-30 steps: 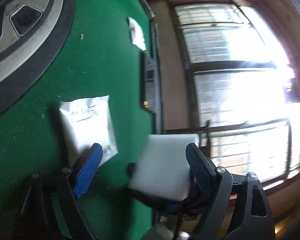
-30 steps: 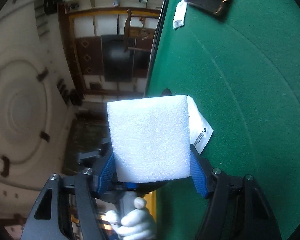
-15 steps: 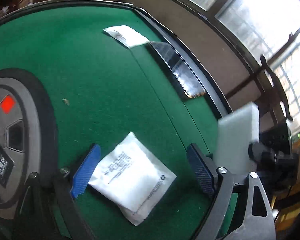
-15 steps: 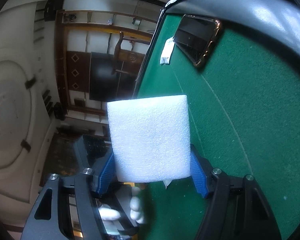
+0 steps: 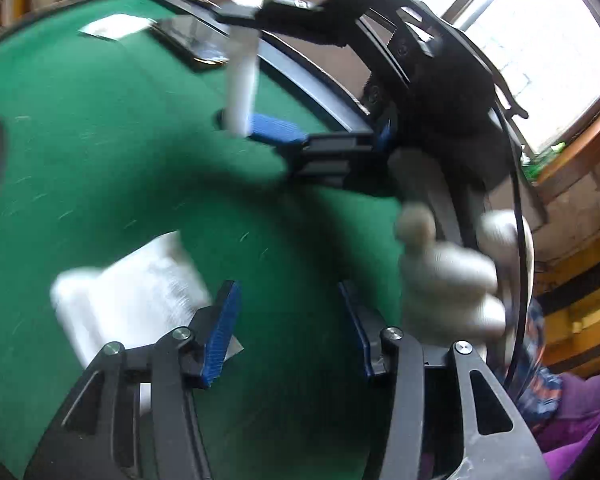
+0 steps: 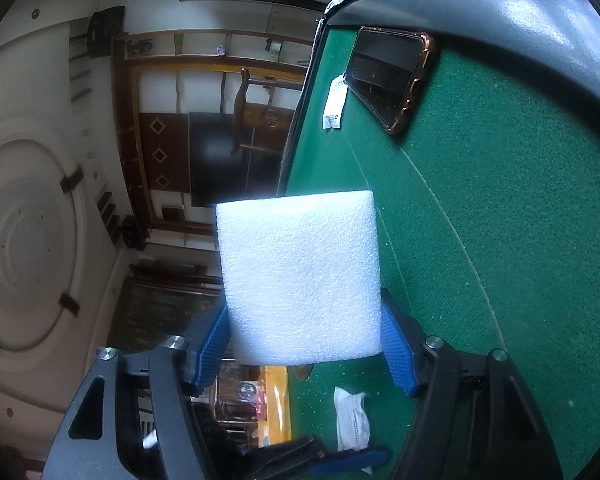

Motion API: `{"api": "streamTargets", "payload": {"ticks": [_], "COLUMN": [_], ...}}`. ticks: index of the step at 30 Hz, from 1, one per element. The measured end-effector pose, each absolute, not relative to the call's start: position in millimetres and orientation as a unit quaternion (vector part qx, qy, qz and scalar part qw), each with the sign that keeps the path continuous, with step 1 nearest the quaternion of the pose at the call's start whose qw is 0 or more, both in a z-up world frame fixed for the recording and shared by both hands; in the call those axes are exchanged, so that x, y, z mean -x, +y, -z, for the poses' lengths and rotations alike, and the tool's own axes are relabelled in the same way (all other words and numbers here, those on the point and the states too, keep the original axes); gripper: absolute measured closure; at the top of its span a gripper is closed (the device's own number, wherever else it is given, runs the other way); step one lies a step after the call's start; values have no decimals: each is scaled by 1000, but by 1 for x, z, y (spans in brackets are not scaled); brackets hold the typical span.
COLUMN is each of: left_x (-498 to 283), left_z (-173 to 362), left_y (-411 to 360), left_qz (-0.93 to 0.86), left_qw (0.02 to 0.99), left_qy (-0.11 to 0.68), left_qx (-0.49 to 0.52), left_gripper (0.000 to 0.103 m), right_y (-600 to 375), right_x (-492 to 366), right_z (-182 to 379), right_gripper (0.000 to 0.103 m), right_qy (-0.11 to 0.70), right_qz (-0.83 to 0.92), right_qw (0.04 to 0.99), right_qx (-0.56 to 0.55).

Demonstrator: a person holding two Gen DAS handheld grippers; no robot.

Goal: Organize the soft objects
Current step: 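Grasp the white paper packet with left gripper while right gripper holds foam block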

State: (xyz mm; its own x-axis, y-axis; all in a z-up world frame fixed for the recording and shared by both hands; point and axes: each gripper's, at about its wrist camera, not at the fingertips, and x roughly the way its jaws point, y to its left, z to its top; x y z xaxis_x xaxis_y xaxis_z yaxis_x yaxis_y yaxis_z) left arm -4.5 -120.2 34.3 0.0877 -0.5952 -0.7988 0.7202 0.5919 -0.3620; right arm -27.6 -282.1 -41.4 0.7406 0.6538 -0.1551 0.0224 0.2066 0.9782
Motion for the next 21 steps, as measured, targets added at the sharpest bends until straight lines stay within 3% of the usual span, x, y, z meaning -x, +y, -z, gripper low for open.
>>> {"api": "streamTargets", "payload": {"ticks": [1,3,5,11,15,17,19,20,21], "left_x": [11,24,30,7,-3,-5,-4,-4,0], "left_z": [-39,-50,-55,-21,-18,-15,-14,-16,-20], "left_y": [-113,-101,-96,-104,-110,-111,-113,-112,-110], "left_qz": [435,408,388,297,305,305,304,306,312], "left_qw": [752,788,810,817,820,821,824,824,824], "left_qy": [490,450,418,431,446,453,449,449,445], "left_qx": [-73,-104,-141,-241,-189,-165,-165,-162,-163], "left_gripper": [53,31,21,18,13,3,4,15,34], "right_y": [-282,-280,-279,-278,-280,-280,-280,-280,-280], "right_x": [28,28,28,27,26,26,26,26,26], "right_z": [41,40,41,38,38,38,38,37,37], "right_gripper": [40,39,39,39,39,39,39,39,39], "right_qy": [287,290,293,298,299,299,299,300,300], "right_qz": [-218,-218,-220,-217,-217,-217,-216,-216,-216], "right_qw": [723,724,725,731,731,731,731,732,732], "right_qx": [-589,-586,-584,-575,-574,-574,-574,-573,-572]}}
